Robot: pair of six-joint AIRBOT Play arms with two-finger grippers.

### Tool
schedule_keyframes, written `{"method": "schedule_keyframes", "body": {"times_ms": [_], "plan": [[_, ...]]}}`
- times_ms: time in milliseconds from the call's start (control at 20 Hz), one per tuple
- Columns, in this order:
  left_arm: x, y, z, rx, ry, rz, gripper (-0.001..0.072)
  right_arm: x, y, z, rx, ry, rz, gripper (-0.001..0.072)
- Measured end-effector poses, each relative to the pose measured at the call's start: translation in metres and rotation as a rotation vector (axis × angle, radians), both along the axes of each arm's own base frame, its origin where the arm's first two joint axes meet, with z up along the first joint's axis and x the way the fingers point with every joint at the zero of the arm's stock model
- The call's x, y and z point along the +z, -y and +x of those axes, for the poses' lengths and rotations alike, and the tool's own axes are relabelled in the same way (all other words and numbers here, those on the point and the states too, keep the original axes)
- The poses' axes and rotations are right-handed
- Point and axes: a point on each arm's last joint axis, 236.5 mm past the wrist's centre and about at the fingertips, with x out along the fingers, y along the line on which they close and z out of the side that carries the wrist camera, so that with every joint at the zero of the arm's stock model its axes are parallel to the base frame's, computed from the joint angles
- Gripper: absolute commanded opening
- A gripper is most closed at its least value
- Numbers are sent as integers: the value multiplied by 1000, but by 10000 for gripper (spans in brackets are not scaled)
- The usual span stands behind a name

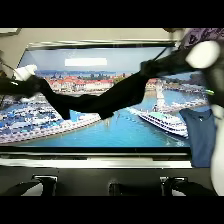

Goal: Fold the clothes and pants, and hang the long-sleeved shirts on hangers.

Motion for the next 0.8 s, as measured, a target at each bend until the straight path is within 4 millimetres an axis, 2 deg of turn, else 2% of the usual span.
{"method": "schedule_keyframes", "body": {"times_ms": [100, 200, 350, 400, 450, 550, 600, 650, 750, 800], "plan": [[-69, 0, 14, 29, -107, -15, 25, -53, -12, 25, -10, -90, 16, 35], [-122, -1, 28, 63, -168, -25, 25, -96, -21, 47, -44, -142, 41, 35], [-170, -2, 49, 116, -197, -60, 38, -135, -27, 76, -112, -157, 89, 35], [-181, -4, 56, 133, -197, -70, 144, -142, -28, 83, -135, -153, 103, 36], [-186, -5, 63, 147, -190, -78, 341, -147, -29, 90, -155, -147, 120, 37], [-190, -11, 72, 158, -178, -85, 618, -150, -29, 100, -190, -130, 149, 137], [-186, -16, 77, 162, -162, -89, 655, -149, -27, 104, -209, -134, 167, 213], [-179, -23, 79, 160, -153, -89, 655, -144, -22, 108, -231, -136, 190, 305], [-158, -44, 79, 162, -129, -89, 656, -133, 5, 112, -286, -170, 242, 336], [-145, -58, 76, 166, -114, -84, 656, -128, 23, 111, -307, -191, 261, 406]]}}
